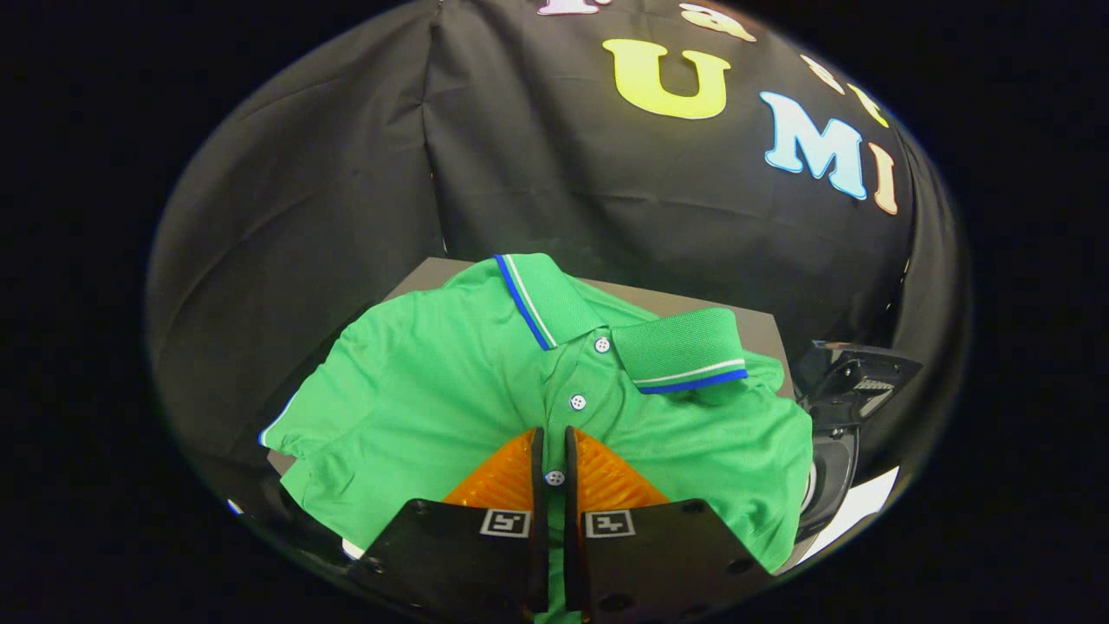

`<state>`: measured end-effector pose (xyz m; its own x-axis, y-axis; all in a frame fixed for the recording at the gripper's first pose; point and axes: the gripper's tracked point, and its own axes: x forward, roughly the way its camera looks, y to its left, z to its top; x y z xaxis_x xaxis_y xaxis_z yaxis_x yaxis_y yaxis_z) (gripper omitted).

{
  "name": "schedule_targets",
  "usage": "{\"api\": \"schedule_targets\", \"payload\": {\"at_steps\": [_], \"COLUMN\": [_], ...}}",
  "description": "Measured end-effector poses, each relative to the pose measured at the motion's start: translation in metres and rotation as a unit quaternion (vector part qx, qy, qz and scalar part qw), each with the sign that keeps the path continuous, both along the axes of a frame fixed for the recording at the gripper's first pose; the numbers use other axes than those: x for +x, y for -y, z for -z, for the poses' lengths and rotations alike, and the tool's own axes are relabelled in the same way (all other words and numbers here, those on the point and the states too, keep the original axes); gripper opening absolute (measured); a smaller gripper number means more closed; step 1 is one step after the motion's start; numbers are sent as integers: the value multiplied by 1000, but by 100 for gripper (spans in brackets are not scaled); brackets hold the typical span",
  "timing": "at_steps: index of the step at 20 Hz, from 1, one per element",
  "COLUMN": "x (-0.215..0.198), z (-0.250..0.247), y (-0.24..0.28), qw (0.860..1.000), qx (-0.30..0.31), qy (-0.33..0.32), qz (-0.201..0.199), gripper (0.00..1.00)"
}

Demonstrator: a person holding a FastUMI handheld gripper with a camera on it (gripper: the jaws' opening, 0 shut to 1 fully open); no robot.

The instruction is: Put the clothes into the washing machine and then close the washing machine lid.

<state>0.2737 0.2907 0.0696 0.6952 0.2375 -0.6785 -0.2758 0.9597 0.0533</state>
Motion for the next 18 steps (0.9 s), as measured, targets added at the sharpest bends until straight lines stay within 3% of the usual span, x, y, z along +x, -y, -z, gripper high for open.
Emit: {"api": "schedule_targets", "payload": {"at_steps": [1, 2, 7, 18], "x": [2, 3, 1, -3], "z": [-3, -1, -12, -108], "y": [1, 0, 1, 13], "qw": [1000, 1000, 999, 992], "qx": [-3, 6, 34, 103], "qy": [2, -4, 1, 72], "qz": [-1, 5, 4, 1], "gripper": [9, 2, 1, 1]}}
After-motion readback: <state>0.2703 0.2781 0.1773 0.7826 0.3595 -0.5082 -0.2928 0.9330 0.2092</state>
